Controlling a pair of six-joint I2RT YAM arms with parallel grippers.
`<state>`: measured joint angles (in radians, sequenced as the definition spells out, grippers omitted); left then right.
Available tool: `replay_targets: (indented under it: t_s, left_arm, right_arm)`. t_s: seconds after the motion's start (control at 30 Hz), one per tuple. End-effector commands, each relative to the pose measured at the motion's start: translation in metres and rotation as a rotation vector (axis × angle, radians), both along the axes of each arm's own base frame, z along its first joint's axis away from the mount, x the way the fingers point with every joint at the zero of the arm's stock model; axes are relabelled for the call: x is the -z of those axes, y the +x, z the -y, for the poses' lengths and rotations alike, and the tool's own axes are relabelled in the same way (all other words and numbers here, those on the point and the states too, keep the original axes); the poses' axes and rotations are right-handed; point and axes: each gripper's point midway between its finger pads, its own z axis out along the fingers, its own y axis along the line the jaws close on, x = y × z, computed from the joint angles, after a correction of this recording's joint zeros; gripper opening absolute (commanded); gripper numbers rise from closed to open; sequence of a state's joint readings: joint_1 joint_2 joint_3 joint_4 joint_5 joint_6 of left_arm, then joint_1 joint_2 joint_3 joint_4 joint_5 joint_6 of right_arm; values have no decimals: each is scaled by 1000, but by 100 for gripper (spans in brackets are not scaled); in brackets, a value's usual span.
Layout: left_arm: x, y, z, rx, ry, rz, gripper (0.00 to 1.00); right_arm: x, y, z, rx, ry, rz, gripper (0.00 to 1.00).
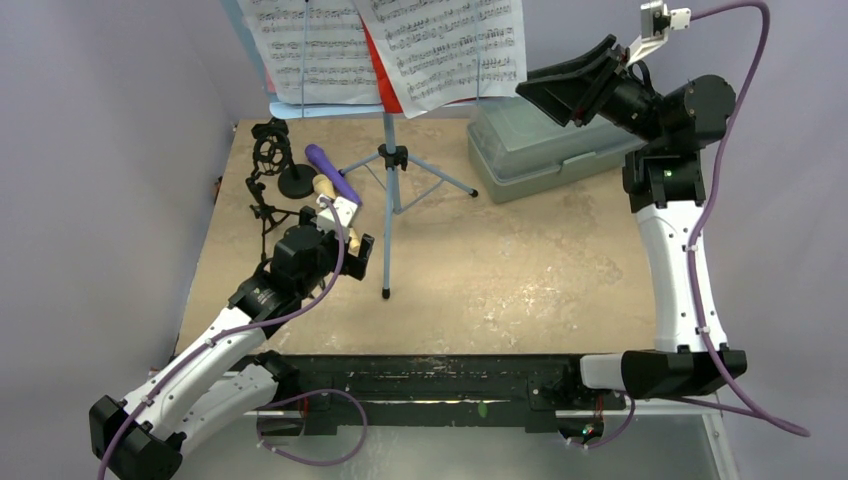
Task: Pack up the instrument practice props
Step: Pick up the sheet music from the music stand.
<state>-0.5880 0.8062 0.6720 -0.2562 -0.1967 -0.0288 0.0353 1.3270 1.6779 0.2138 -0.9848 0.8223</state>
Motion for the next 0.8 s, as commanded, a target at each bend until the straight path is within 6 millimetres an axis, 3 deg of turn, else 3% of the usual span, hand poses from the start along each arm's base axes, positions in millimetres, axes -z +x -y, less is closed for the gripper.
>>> replay_targets:
  t_s: [0.0,0.53,0.63,0.77]
  left_arm:
    - [-7,4,0,3,-2,28,99]
    - [-1,9,-2,-6,0,6,99]
    - [0,9,-2,-6,0,3,99]
    - [0,10,-3,-8,-1,2,99]
  right_arm:
    - [0,-2,-4,-26,12,2,48]
    - [-7,20,-17,28,-19,51,40]
    - [-10,25,-15,56,-22,61,31]
    - [-14,32,-10,114,-36,85,5]
